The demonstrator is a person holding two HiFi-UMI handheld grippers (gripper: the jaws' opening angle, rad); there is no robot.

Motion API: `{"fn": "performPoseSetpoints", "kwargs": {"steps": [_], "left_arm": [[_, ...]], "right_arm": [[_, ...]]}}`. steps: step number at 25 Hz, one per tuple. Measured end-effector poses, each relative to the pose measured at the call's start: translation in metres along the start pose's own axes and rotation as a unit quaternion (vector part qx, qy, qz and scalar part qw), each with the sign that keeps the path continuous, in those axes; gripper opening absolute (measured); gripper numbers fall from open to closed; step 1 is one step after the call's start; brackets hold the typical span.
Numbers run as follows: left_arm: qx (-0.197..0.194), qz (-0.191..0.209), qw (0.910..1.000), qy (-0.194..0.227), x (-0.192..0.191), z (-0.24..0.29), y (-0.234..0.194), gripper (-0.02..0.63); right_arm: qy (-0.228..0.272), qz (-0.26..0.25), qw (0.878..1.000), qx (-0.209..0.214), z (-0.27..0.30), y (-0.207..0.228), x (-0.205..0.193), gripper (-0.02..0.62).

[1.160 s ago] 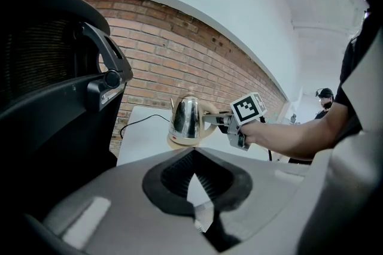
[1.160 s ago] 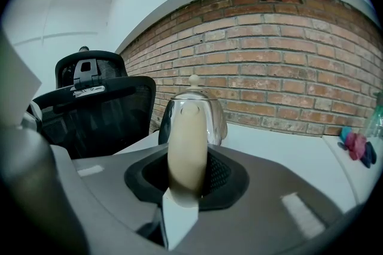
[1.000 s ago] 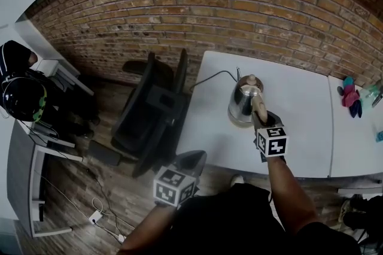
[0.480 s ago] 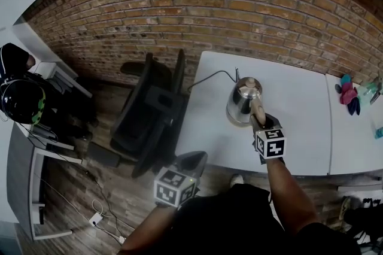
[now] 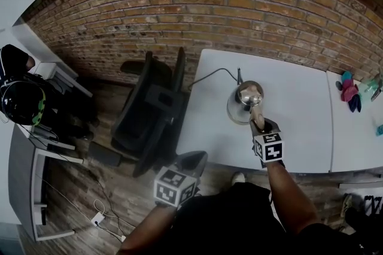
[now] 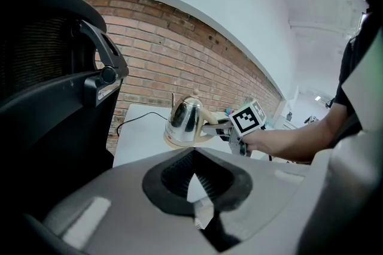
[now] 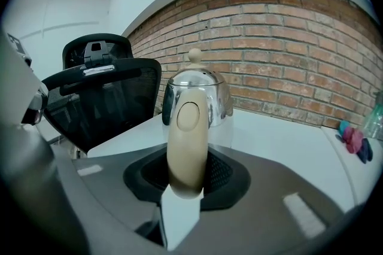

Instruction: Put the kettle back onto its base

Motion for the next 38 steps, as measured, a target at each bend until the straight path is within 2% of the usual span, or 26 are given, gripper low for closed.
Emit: {"fn": "performPoseSetpoints", "kwargs": {"steps": [25, 38], "left_arm": [[-0.01, -0.007, 0.9999, -0.004, 0.002, 0.011, 0.002, 0.0], [-0.017, -0.001, 0.9999, 0.001, -0.001, 0.002, 0.003, 0.001]], "right_arm": [[0.0, -0.002, 1.0, 0.005, 0.009, 0.003, 0.001, 0.127], [0.0, -0.001, 1.0, -0.018, -0.004, 0.003, -0.001, 0.15]]}}
Point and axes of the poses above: the fingertips, and each gripper's own axes: z forward along the fingers, y to its right, x out of its top, the point moved 8 cm from there along -z, backward along the fingers, and after that the axes turned 2 degrees about z, right-handed, at the moved point
